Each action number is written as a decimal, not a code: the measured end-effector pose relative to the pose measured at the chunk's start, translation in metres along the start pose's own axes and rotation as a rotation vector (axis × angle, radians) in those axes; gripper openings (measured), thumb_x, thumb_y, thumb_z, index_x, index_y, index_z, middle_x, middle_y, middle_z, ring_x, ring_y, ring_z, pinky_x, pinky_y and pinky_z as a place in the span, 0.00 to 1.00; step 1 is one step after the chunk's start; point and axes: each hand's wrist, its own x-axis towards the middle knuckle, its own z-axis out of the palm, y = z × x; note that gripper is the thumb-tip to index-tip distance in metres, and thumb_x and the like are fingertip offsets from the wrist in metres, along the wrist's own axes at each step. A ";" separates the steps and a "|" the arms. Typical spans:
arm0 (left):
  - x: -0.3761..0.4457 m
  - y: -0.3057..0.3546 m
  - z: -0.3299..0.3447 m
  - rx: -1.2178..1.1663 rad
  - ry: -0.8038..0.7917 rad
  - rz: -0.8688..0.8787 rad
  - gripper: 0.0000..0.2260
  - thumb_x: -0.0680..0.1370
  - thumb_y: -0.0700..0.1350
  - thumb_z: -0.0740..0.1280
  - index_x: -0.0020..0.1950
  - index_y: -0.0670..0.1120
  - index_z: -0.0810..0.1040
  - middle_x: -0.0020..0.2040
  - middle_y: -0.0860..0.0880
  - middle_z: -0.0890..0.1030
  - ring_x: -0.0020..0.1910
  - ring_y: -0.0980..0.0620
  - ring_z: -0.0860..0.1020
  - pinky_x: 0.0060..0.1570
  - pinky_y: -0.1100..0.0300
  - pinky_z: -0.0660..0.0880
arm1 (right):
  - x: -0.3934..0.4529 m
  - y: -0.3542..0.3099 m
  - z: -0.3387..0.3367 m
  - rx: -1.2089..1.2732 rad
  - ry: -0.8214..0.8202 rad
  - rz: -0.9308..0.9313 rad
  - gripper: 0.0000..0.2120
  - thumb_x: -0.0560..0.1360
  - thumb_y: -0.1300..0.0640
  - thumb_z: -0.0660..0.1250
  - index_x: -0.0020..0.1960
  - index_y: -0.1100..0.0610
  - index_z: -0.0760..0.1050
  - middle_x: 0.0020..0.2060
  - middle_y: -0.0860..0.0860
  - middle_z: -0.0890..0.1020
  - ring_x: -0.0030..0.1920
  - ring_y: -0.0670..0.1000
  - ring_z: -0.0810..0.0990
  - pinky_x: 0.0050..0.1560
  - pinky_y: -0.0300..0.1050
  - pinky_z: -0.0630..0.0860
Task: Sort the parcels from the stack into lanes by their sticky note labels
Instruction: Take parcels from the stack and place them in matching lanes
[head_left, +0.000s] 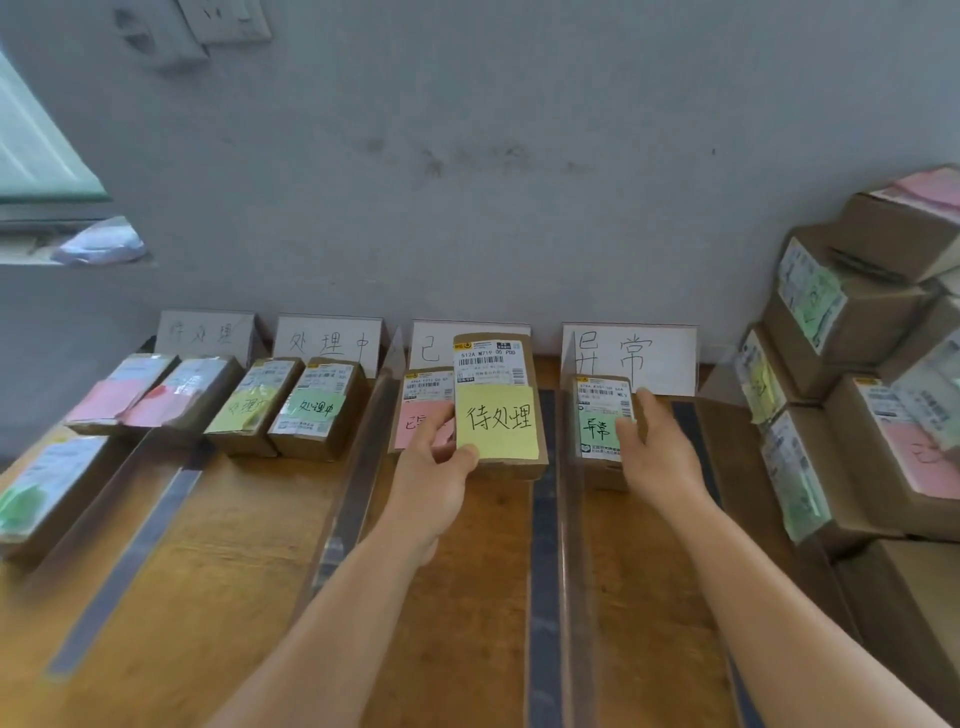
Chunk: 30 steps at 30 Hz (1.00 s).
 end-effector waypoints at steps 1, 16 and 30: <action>-0.003 0.001 -0.002 -0.001 0.001 0.004 0.20 0.80 0.42 0.63 0.66 0.63 0.67 0.64 0.57 0.75 0.65 0.53 0.70 0.66 0.46 0.69 | -0.006 -0.011 -0.002 0.013 0.018 -0.042 0.24 0.81 0.51 0.58 0.75 0.49 0.57 0.71 0.50 0.68 0.68 0.53 0.70 0.55 0.44 0.72; -0.034 -0.012 -0.117 -0.192 0.128 0.088 0.21 0.79 0.38 0.62 0.69 0.56 0.68 0.57 0.54 0.78 0.59 0.54 0.74 0.58 0.51 0.75 | -0.113 -0.146 0.085 -0.011 -0.252 -0.464 0.35 0.73 0.51 0.71 0.74 0.42 0.57 0.66 0.41 0.72 0.56 0.36 0.66 0.46 0.25 0.61; -0.037 -0.063 -0.351 -0.255 0.219 0.105 0.15 0.78 0.38 0.61 0.63 0.52 0.72 0.49 0.50 0.83 0.48 0.54 0.82 0.46 0.56 0.79 | -0.207 -0.288 0.257 -0.024 -0.239 -0.605 0.33 0.73 0.55 0.71 0.74 0.55 0.62 0.69 0.48 0.69 0.62 0.35 0.60 0.55 0.15 0.53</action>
